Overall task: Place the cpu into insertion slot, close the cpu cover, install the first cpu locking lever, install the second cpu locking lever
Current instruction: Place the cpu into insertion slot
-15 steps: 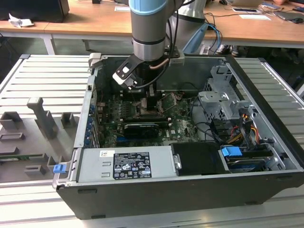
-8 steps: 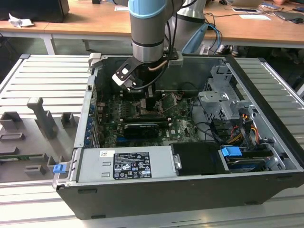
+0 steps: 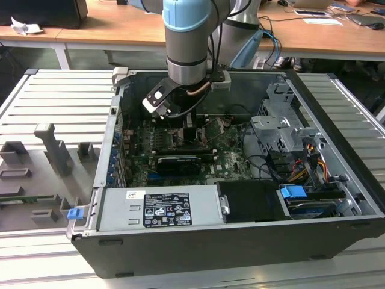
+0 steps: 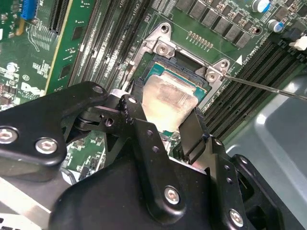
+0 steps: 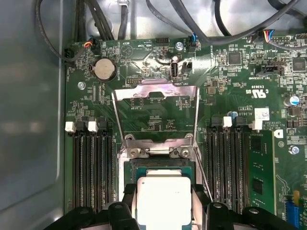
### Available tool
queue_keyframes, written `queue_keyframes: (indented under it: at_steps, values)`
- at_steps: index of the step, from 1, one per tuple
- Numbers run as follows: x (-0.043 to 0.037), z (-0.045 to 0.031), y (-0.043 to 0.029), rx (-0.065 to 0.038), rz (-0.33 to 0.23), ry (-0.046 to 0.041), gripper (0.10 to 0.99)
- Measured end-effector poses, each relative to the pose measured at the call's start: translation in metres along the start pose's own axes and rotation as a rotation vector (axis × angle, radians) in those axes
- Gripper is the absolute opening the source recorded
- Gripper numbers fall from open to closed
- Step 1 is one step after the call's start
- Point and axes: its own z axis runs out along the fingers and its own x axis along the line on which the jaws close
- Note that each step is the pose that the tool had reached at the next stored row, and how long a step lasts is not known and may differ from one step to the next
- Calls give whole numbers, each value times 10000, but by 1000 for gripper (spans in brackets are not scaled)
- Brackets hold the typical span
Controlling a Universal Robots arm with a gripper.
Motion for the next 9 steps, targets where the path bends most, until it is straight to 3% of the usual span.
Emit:
queue_keyframes:
  at_steps: [5, 9]
  values:
    - [0, 40, 4, -8, 140, -12, 541]
    - [-1, 65, 1, 6, -103, 5, 541]
